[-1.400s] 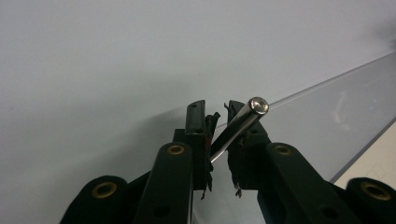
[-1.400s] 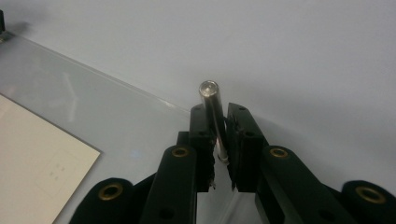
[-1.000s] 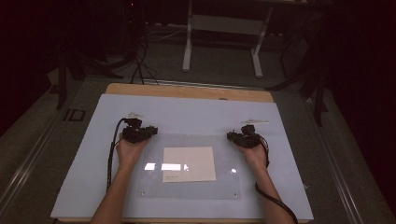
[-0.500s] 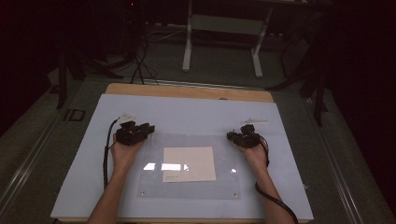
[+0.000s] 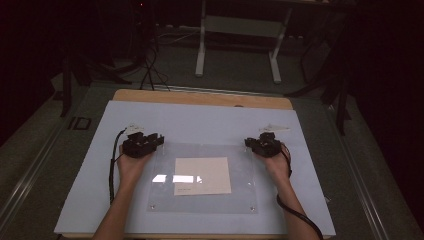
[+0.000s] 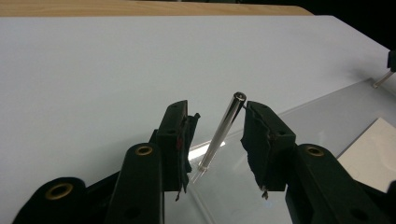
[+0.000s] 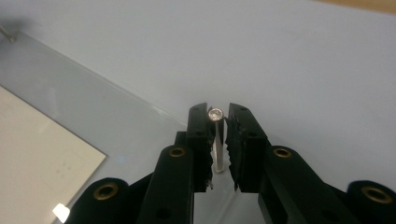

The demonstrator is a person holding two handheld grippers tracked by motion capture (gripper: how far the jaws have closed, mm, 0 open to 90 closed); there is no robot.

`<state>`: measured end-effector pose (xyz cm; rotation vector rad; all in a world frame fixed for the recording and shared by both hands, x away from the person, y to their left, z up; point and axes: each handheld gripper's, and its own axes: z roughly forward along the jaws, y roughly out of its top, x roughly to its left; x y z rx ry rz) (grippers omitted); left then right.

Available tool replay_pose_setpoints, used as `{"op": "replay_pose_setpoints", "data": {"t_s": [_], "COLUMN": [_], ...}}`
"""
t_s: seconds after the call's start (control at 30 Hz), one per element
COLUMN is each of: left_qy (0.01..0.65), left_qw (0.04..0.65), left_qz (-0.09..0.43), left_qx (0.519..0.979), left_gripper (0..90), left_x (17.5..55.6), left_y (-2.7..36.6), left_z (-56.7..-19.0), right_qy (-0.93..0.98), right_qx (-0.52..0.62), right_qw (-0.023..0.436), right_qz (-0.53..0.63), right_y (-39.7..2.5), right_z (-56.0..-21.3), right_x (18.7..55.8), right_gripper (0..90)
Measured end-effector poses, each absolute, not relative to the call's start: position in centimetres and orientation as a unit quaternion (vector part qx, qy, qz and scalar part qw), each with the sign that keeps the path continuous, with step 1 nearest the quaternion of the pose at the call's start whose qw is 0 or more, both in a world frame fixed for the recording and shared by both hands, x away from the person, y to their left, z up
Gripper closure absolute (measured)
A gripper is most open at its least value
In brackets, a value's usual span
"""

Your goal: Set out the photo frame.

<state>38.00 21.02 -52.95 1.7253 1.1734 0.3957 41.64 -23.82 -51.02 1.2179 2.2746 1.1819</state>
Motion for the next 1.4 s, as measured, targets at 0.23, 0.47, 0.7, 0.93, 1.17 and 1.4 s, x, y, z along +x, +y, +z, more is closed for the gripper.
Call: {"op": "replay_pose_setpoints", "data": {"t_s": [0.23, 0.47, 0.7, 0.93, 1.17, 1.4], "left_qy": [0.484, 0.483, 0.481, 0.474, 0.473, 0.467], "left_qw": [0.488, 0.488, 0.487, 0.490, 0.495, 0.493], "left_qz": [0.164, 0.166, 0.169, 0.179, 0.181, 0.177], "left_qx": [0.707, 0.708, 0.710, 0.709, 0.706, 0.712], "left_gripper": [60.9, 63.3, 66.0, 68.8, 72.7, 80.6], "left_x": [38.0, 37.8, 37.8, 37.8, 38.0, 38.3], "left_y": [21.1, 21.2, 21.0, 20.6, 20.3, 20.0], "left_z": [-53.1, -53.3, -53.3, -53.1, -53.1, -52.9], "right_qy": [0.790, 0.784, 0.782, 0.775, 0.774, 0.774], "right_qx": [0.418, 0.416, 0.416, 0.422, 0.424, 0.424], "right_qw": [0.160, 0.168, 0.168, 0.159, 0.153, 0.151], "right_qz": [0.420, 0.429, 0.433, 0.442, 0.445, 0.446], "right_y": [-23.9, -23.9, -24.0, -24.1, -24.2, -24.3], "right_z": [-50.9, -51.1, -51.2, -51.4, -51.4, -51.4], "right_x": [41.4, 41.1, 41.1, 41.1, 41.2, 41.3], "right_gripper": [80.5, 83.6, 83.8, 83.5, 83.5, 83.5]}}
